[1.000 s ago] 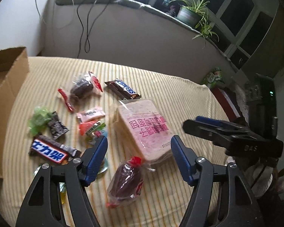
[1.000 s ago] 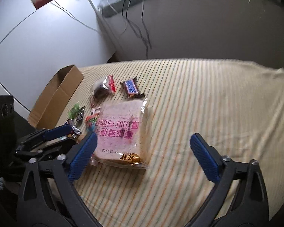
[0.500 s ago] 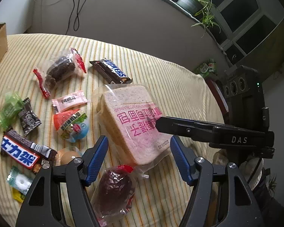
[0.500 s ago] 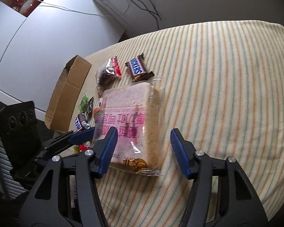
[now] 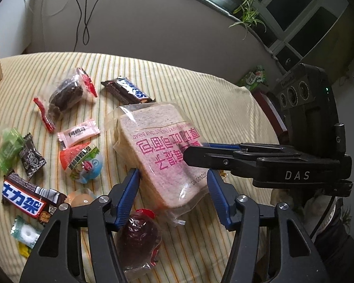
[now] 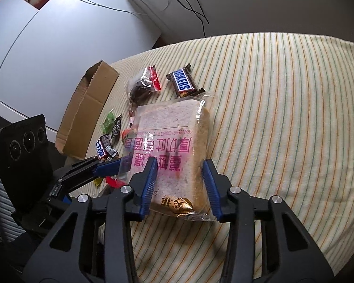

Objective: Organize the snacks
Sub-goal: 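Lift the bread loaf with the right gripper and carry it over the box, then lower the bread loaf into the box and open the right gripper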

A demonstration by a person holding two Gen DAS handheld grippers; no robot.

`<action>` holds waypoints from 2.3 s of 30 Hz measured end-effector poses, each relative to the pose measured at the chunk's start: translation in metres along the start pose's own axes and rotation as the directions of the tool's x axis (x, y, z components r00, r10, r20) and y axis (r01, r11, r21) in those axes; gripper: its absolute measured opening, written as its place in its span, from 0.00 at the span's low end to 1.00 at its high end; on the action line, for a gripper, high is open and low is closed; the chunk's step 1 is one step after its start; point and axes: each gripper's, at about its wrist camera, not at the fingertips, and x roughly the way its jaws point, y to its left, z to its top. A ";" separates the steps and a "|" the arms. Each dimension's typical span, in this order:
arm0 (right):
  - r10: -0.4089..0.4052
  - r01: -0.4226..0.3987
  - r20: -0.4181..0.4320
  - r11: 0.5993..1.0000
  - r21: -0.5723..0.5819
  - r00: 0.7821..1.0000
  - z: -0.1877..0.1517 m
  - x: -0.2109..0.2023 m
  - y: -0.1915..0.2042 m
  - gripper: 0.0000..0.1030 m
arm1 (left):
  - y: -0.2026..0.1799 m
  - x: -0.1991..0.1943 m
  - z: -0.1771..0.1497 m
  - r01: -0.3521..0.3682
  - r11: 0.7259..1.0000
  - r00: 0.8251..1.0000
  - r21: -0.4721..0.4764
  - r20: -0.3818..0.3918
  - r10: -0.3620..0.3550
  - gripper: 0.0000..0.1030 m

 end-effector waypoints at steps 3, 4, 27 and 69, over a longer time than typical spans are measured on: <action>0.002 -0.001 0.013 1.000 -0.009 1.000 0.000 -0.008 0.004 0.41 | -0.003 -0.005 0.001 0.005 1.000 1.000 0.008 0.017 -0.005 0.56; 0.002 -0.002 0.018 1.000 -0.011 1.000 0.000 -0.011 0.006 0.41 | -0.002 -0.009 0.001 0.005 1.000 1.000 0.012 0.024 -0.005 0.56; 0.039 -0.027 0.058 0.981 -0.191 0.998 0.026 -0.007 0.116 0.41 | 0.041 -0.109 -0.012 -0.059 0.998 0.973 -0.029 0.220 0.064 0.56; 0.107 -0.158 -0.152 0.912 -0.379 0.983 0.059 0.170 0.284 0.41 | 0.203 -0.191 -0.042 -0.298 0.902 0.893 -0.313 0.242 0.380 0.56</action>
